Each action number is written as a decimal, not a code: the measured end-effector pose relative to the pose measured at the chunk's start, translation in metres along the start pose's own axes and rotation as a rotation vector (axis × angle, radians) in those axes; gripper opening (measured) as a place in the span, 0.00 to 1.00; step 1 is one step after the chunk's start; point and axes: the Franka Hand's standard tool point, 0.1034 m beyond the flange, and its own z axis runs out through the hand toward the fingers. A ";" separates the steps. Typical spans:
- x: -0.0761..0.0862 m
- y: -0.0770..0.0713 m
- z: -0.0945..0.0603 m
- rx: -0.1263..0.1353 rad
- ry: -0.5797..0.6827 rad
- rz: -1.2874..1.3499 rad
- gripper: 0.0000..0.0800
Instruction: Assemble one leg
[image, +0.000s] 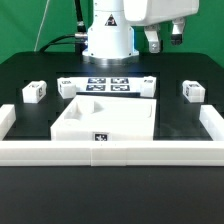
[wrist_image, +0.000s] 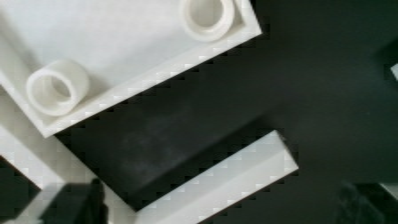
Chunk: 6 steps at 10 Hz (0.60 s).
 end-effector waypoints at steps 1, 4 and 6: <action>0.000 0.001 0.000 -0.001 0.011 -0.007 0.81; 0.000 0.001 0.000 -0.002 0.011 -0.008 0.81; -0.007 0.004 0.007 -0.011 0.006 -0.078 0.81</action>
Offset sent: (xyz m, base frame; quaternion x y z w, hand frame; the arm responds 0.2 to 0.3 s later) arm 0.0000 0.0000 0.0000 0.0000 0.0000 0.0000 1.0000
